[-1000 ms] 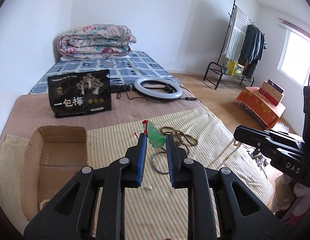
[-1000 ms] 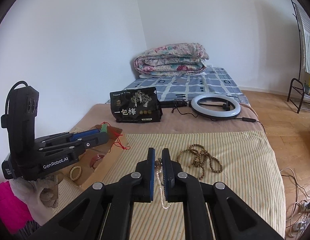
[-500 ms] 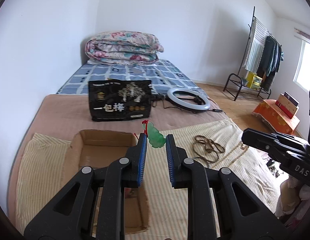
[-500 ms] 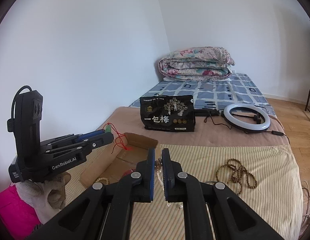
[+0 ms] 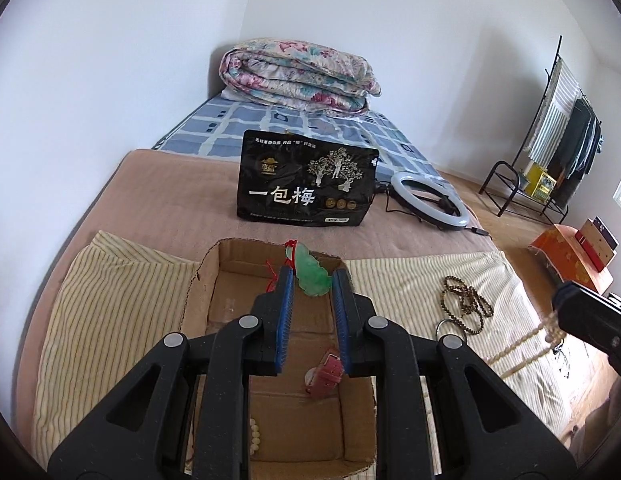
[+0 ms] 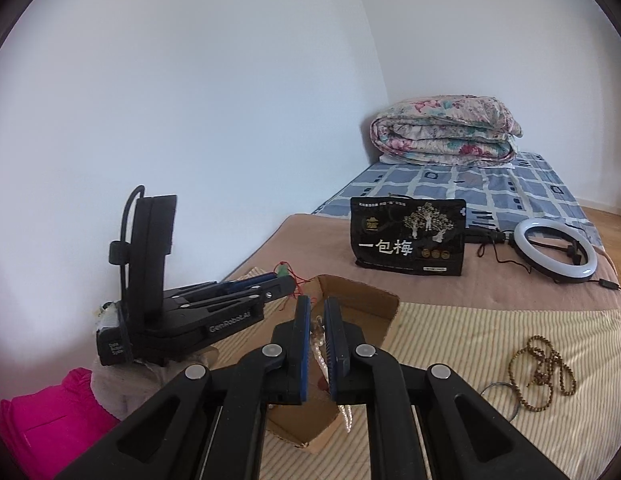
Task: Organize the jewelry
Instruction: 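Lower both tools into the box and open them to release the jewelry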
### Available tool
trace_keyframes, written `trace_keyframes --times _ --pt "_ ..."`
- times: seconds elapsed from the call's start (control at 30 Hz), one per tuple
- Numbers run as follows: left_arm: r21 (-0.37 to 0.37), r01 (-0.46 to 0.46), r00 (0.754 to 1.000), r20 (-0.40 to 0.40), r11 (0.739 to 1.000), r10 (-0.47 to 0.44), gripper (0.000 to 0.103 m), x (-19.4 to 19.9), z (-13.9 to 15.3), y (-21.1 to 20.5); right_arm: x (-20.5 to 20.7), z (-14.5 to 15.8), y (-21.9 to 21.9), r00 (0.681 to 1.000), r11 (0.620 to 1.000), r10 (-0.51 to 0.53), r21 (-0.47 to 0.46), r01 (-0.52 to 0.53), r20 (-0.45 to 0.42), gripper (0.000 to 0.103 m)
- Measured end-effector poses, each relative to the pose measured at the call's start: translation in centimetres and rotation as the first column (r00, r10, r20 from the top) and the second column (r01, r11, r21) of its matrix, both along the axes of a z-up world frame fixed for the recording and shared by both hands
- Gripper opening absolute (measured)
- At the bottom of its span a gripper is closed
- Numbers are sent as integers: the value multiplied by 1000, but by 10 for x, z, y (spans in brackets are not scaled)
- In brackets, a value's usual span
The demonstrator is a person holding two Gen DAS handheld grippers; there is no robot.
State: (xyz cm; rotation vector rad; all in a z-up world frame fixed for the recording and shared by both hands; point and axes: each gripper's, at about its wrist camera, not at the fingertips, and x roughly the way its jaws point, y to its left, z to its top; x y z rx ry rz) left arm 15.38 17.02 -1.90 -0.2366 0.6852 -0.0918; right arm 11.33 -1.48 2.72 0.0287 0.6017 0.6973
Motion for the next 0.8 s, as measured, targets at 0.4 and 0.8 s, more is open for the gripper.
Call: trace_keyframes --times 0.4,0.8 --pt "-6 -8 998 -62 1000 8 18 12 -22 8 6 -28 42 997 998 56 -23 -58 -58 4" --pt "5 -31 990 -138 999 32 18 29 -48 12 27 -96 46 970 987 38 -141 -74 -241 6"
